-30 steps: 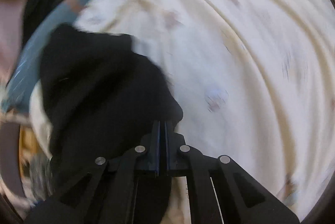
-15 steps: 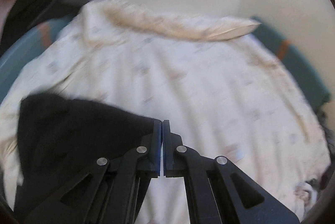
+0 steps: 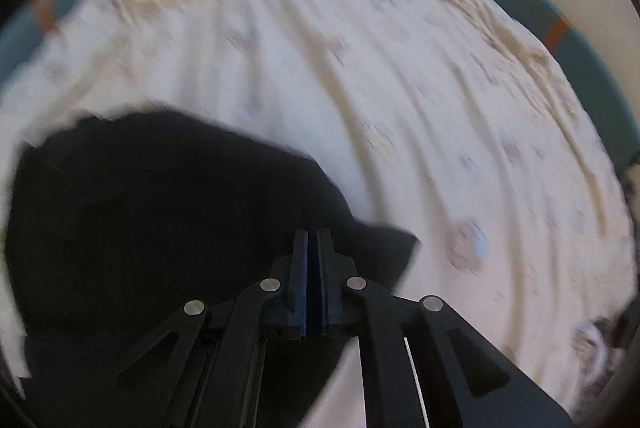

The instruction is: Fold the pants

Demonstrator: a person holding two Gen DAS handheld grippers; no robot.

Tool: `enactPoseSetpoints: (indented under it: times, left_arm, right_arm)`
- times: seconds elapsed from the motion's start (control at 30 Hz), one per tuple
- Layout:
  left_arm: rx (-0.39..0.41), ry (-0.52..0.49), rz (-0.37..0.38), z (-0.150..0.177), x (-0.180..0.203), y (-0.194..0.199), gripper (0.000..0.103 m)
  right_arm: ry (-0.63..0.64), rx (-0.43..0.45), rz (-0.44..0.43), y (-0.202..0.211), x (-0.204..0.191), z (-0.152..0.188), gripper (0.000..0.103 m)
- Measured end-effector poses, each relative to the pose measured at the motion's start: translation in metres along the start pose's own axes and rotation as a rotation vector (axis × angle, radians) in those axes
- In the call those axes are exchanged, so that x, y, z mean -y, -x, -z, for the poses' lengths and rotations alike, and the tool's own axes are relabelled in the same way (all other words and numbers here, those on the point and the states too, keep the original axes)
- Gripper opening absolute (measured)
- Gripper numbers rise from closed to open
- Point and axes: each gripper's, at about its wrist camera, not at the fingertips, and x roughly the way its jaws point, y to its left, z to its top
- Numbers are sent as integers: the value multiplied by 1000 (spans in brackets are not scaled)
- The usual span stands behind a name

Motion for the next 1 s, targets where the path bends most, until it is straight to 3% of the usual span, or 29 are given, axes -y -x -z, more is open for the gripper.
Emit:
enactPoseSetpoints:
  times: [0.03,0.07,0.1,0.13,0.2,0.33,0.37,0.4,0.43,0.47,0.6,0.63,0.77,0.87,1.0]
  left_arm:
    - [0,-3,-1,0,0,0,103]
    - [1,-6,-2,0,0,0,103]
    - [-2,-8,-6,0,0,-1,103]
    - [-4,-8,-7,0,0,-2,103]
    - [-11,-5,-9,0,-2,-4,103]
    - [-1,-9,-23,-1,-6,-3,103]
    - [-1,-9,-30,-2,-7,-4,103]
    - [-4,-6,-28,-2,-8,-5,103]
    - [-11,3,-23,-2,-10,-6,103]
    - [-14,10,-19,-3,-11,-6,103]
    - [5,16,-15,-8,-10,-3,103]
    - [13,15,-19,-9,-10,-2,103]
    - [38,37,-23,-15,-12,4,103]
    - [43,59,-20,-18,-14,6,103]
    - [58,58,-29,-17,-14,11,103]
  right_arm:
    - [-14,26,-20,4,-2,-5,15]
    - [-35,52,-46,6,-5,-11,38]
    - [-42,64,-56,5,-7,-15,82]
    - [-41,77,-46,2,-13,-19,97]
    - [2,78,-13,-11,-26,-27,102]
    - [50,-62,48,-60,-39,-23,102]
    - [52,-98,44,-73,-38,-19,101]
    - [47,-119,24,-79,-37,-13,90]
    - [43,-139,-29,-84,-36,-6,69]
    - [55,-143,-40,-83,-38,-1,7]
    - [232,61,-148,-24,-66,22,3]
    - [268,95,-210,0,-74,33,3]
    - [428,126,-428,79,-98,99,3]
    - [510,44,-552,109,-115,164,3]
    - [548,-111,-657,115,-129,247,3]
